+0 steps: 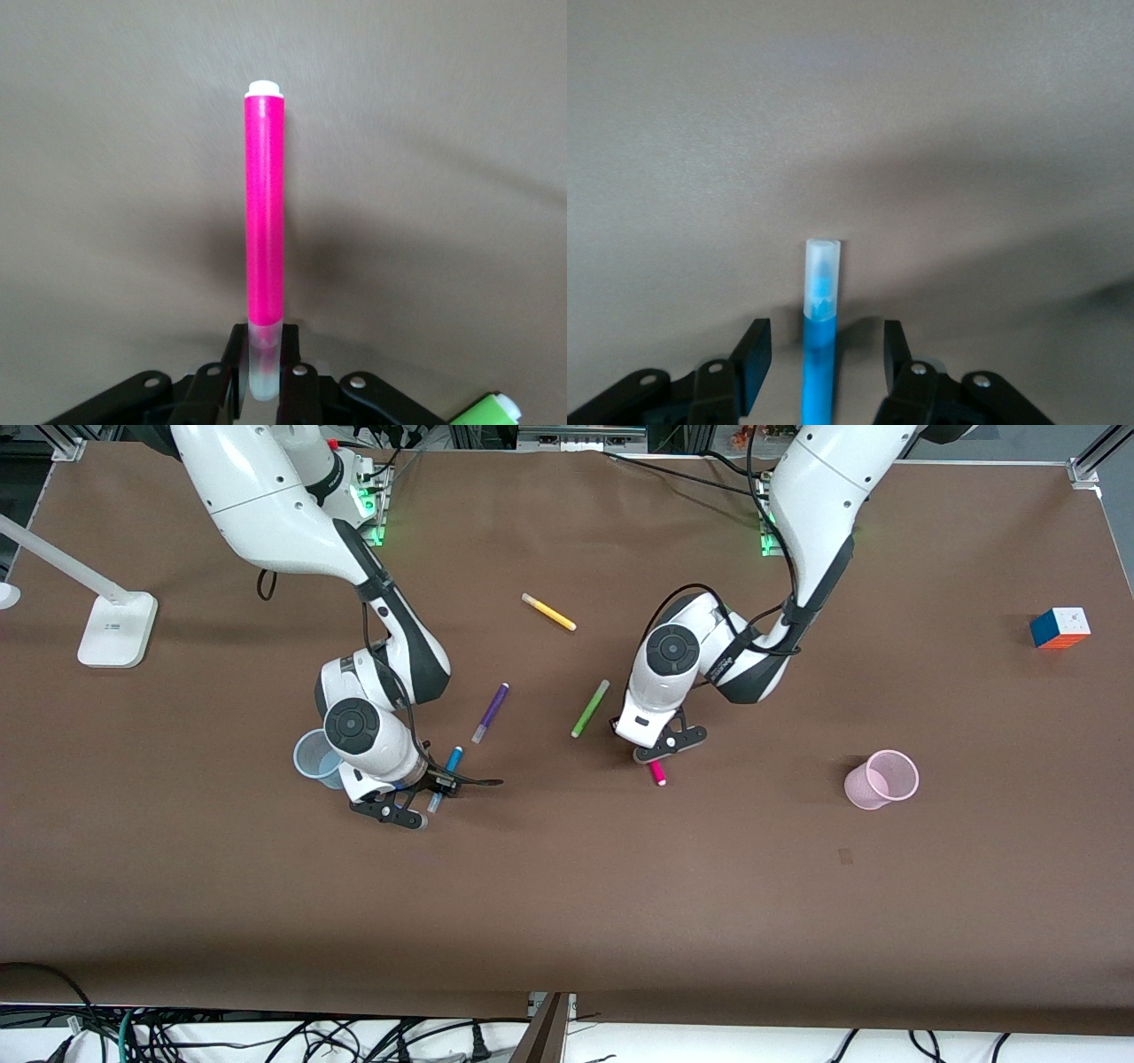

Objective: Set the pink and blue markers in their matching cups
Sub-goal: 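Grasp the pink marker with the left gripper while the right gripper grasps the blue marker, then carry the pink marker over the pink cup while the right gripper carries blue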

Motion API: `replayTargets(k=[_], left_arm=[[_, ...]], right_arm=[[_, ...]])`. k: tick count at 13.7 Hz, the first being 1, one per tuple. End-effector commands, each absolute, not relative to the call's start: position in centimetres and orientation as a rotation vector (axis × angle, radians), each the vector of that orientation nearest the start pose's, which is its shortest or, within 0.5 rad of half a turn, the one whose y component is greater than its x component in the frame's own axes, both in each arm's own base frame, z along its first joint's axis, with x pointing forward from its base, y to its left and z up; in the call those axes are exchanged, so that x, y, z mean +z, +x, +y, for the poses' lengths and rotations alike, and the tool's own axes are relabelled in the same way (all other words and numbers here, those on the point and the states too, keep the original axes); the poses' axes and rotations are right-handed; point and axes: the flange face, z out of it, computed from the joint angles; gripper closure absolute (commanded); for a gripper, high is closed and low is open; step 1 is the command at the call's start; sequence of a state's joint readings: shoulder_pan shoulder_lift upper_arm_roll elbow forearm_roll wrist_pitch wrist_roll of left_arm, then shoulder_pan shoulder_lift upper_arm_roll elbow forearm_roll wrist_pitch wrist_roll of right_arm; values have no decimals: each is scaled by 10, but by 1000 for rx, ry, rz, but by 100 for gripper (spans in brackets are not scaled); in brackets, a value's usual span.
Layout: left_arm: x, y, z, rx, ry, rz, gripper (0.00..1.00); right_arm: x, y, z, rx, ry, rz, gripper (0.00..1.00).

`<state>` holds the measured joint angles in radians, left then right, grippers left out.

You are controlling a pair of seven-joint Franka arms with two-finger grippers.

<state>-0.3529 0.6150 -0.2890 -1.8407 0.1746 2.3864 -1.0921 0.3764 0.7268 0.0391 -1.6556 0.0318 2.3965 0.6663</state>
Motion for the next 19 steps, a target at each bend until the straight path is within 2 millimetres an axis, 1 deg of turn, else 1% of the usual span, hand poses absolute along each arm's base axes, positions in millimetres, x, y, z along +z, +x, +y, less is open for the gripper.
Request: replayTargets(k=[1,2,3,4,5,6,7,8,9,10,11,12,13,14,15,16,17,18,19], left_arm=[[254,549,-344,114,-3035,-510,98],[271,562,-337,148,-3015,-511,98],[292,571,-337,191,-3015,-534,97],[314,585,-330,274,-3020,-594,93],[332,601,-313,380,-3043,-647,93],[344,612,-296,485,-3084,-650,93],[352,622,-272,550,-3106,-662,93],[360,634,-240,616,-3117,-704,93],[369,644,-209,695,-3150,-755,93],[376,653,-180,767,-3193,-810,93],[379,660,-151,820,-3225,-876,93],[377,666,-126,848,-3235,-948,93],[375,672,-99,879,-3244,-1041,93],[372,677,-73,948,-3274,-1147,93],[367,679,-41,1034,-3316,-1227,93],[358,678,-25,1117,-3331,-1241,94],[356,678,-11,1122,-3341,-1255,94],[353,679,0,1132,-3347,-1268,94],[348,677,15,1177,-3337,-1299,94]], right_arm=[[183,628,274,33,-3049,466,41],[182,628,274,34,-3048,468,42],[179,628,275,34,-3049,465,43],[176,628,275,36,-3049,467,48],[175,627,275,36,-3049,467,56],[175,626,278,37,-3049,462,68],[176,626,281,34,-3047,466,79],[178,626,282,28,-3042,487,92],[178,626,282,24,-3040,492,100],[181,628,284,14,-3036,489,100],[186,629,285,6,-3034,481,100],[190,629,288,-2,-3034,463,100],[209,632,288,-31,-3027,446,100],[234,634,288,-66,-3026,426,100],[256,635,286,-72,-3037,402,100],[280,635,282,-87,-3061,357,100],[301,638,265,-107,-3123,288,100],[318,636,248,-82,-3190,219,100],[333,637,230,-67,-3229,201,100]])
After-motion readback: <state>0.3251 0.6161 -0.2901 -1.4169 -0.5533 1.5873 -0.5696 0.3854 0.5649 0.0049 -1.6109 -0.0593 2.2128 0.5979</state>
